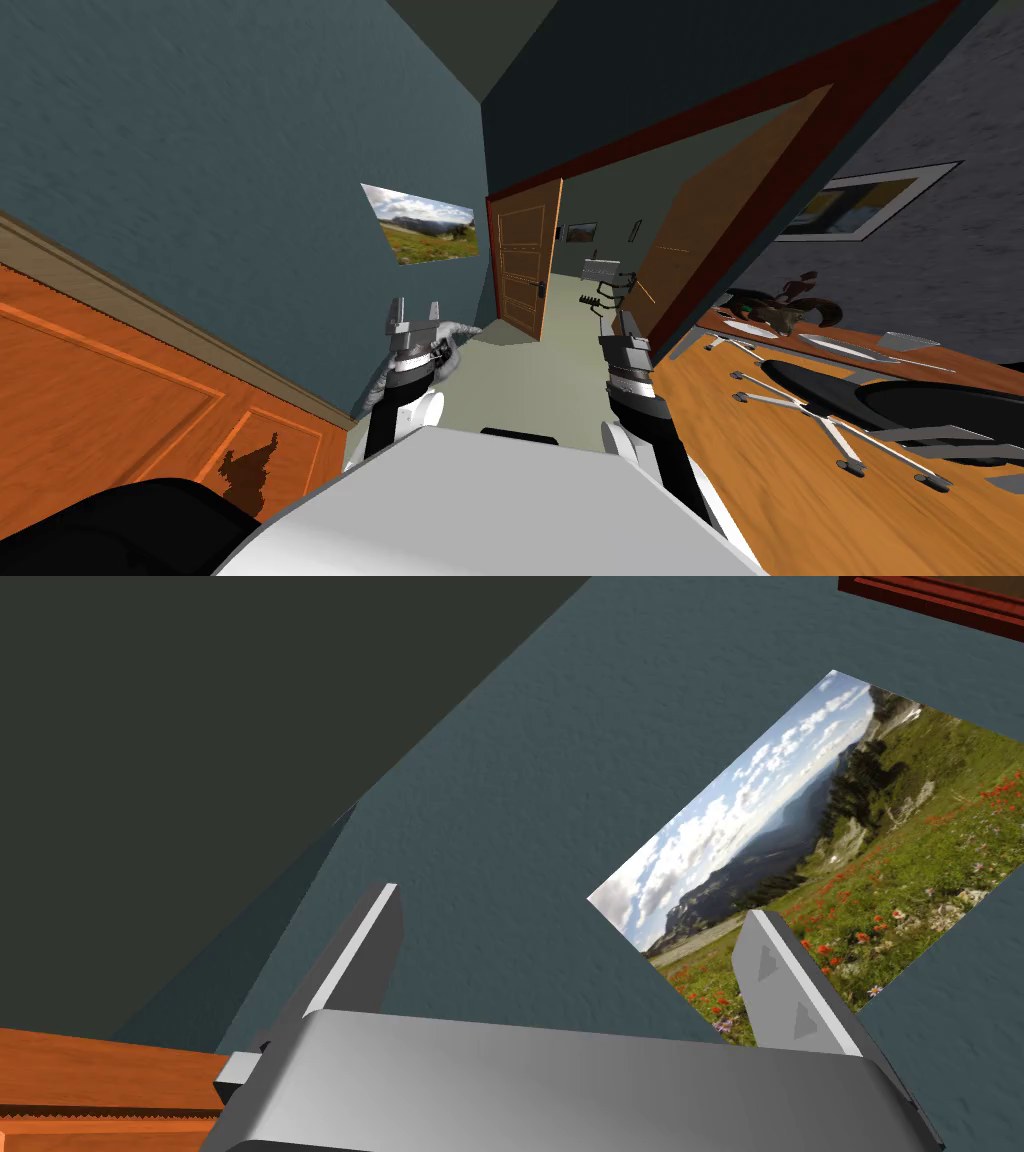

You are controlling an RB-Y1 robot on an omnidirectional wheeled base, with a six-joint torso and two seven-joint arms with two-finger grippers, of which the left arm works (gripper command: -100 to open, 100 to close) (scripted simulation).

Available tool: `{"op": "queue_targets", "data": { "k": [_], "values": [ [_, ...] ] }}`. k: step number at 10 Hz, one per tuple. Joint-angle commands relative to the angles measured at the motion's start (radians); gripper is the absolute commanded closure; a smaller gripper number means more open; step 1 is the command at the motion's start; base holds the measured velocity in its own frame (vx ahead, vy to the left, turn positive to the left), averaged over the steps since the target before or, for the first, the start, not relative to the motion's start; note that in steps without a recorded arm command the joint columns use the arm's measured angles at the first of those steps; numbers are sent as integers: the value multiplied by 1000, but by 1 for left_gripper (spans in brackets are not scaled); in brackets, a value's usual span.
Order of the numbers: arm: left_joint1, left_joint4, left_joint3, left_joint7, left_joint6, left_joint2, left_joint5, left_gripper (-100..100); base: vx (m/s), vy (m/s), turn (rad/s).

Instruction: Push the door open

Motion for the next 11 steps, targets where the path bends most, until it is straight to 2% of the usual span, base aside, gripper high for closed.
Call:
{"op": "queue_targets", "data": {
  "k": [1, 7, 8, 11],
  "values": [
    [-17, 29, -1, 0, 2, 9, -2, -100, -31, -51, -61],
    [-90, 151, -8, 0, 10, 41, -9, -100, 99, 10, -41],
    [-114, 192, -10, 0, 12, 49, -12, -100, 88, 4, -89],
    [-156, 264, -13, -1, 17, 63, -16, -100, 92, 0, -50]
  ]
}}
